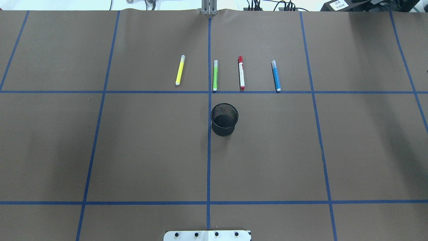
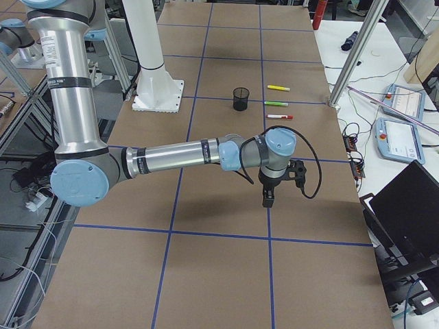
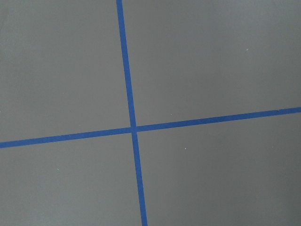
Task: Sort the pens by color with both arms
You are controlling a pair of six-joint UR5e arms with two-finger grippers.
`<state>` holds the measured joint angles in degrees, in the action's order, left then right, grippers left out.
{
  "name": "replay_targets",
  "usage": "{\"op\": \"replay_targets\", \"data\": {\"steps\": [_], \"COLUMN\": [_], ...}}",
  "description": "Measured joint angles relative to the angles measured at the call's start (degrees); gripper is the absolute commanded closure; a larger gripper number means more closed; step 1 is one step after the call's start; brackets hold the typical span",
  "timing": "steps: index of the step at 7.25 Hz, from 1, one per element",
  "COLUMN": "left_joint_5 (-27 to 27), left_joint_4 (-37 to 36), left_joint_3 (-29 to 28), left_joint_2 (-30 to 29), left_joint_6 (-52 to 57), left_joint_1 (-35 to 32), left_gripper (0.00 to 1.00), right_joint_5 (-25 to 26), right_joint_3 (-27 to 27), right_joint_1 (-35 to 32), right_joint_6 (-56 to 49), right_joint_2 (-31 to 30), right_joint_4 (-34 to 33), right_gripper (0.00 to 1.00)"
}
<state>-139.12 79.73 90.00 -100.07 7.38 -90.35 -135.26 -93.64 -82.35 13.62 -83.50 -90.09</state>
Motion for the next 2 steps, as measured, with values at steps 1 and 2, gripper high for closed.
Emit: {"op": "replay_targets", "data": {"steps": [1, 2], "left_joint_5": [-0.10, -0.16], "left_joint_4": [-0.08, -0.14], "left_joint_3": [0.29, 0.66], "left_joint_2": [-0.01, -0.02], "left_joint_6": [0.00, 0.00], "left_joint_1": [0.00, 0.01], "left_gripper": [0.01, 0.00], "right_joint_5": [0.00, 0.00], "right_joint_3": [0.05, 0.07], "right_joint_1": [0.04, 0.06], "right_joint_6": [0.00, 0.00], "right_joint_2": [0.00, 0.00], "right_joint_4": [0.00, 0.00], "right_gripper": [0.01, 0.01]}}
